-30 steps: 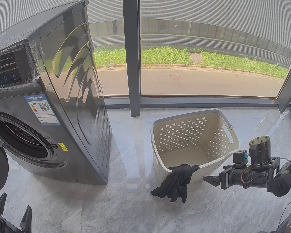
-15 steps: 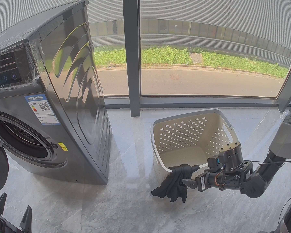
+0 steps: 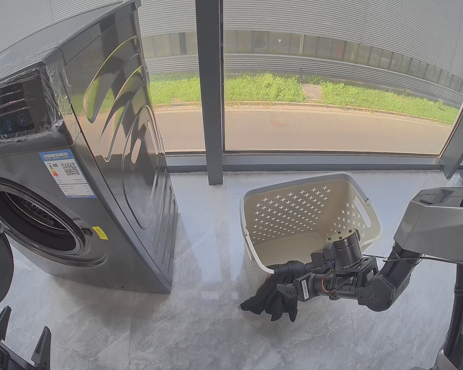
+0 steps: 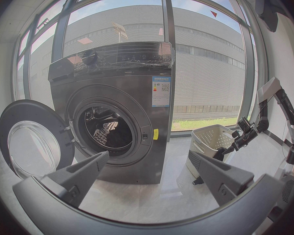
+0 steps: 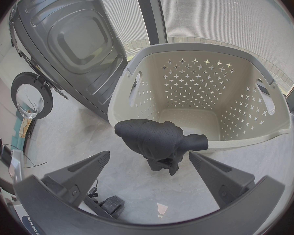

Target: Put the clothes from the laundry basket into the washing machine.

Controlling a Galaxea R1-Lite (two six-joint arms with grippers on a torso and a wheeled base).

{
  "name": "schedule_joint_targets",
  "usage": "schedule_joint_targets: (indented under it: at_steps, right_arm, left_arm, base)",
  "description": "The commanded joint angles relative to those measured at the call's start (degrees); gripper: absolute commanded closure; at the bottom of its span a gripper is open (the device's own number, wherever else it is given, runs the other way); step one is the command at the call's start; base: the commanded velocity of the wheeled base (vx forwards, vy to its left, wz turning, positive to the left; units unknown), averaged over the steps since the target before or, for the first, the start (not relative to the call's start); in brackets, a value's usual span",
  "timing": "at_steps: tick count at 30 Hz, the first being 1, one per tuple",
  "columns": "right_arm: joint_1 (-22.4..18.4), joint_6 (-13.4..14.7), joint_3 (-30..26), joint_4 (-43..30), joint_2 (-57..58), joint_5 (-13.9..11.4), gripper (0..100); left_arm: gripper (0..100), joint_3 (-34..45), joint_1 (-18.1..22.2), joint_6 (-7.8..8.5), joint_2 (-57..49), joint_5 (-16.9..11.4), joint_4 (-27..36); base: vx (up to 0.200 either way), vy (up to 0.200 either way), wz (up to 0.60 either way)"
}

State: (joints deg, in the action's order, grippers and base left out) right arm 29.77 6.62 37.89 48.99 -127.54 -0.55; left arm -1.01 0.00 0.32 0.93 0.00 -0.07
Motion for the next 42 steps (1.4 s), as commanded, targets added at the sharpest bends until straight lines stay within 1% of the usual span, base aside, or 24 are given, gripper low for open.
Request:
schedule_joint_targets:
  at_steps: [1,8,12,13,17,28,32,36,42]
  right_arm:
    - [0.11,-0.03,1.84,0.05,-2.45,0.20,0]
    - [0.55,0.24,4.56,0.05,-3.68,0.37,0]
    - [0.82,0.41,4.65,0.05,-3.59,0.46,0]
    - [0.82,0.41,4.65,0.05,-3.59,0.55,100]
    - [0.90,0.41,4.39,1.19,-3.59,0.72,100]
    - [1.43,0.76,3.24,1.46,-2.19,0.64,100]
    - [1.52,1.55,1.84,1.37,1.41,0.64,100]
    - [1.70,1.64,0.87,1.28,4.05,0.72,100]
    - [2.05,2.08,-1.15,1.37,11.17,0.64,100]
  left_arm:
    - [0,0.92,0.00,0.03,-0.84,0.00,-0.01]
    - [0,0.92,0.00,-0.05,-0.84,-0.09,-0.01]
    - [0,0.92,0.00,-0.05,-0.84,-0.09,-0.01]
    - [0,0.92,0.00,-0.05,-0.84,-0.09,-0.01]
    - [0,0.92,0.00,-0.05,-0.84,-0.09,0.07]
    - [0,0.92,0.00,-0.05,-0.84,-0.26,-0.01]
    - [0,0.92,0.00,-0.05,-0.84,-0.26,-0.01]
    - [0,0.92,0.00,-0.05,-0.84,-0.26,-0.01]
    - [0,0.92,0.00,-0.05,-0.84,-0.26,-0.01]
  base:
    - [0.000,0.000,0.00]
    - [0.000,0.000,0.00]
    - [0.000,0.000,0.00]
    - [0.000,0.000,0.00]
    - [0.000,0.000,0.00]
    - [0.000,0.000,0.00]
    - [0.000,0.000,0.00]
    - [0.000,0.000,0.00]
    - [0.000,0.000,0.00]
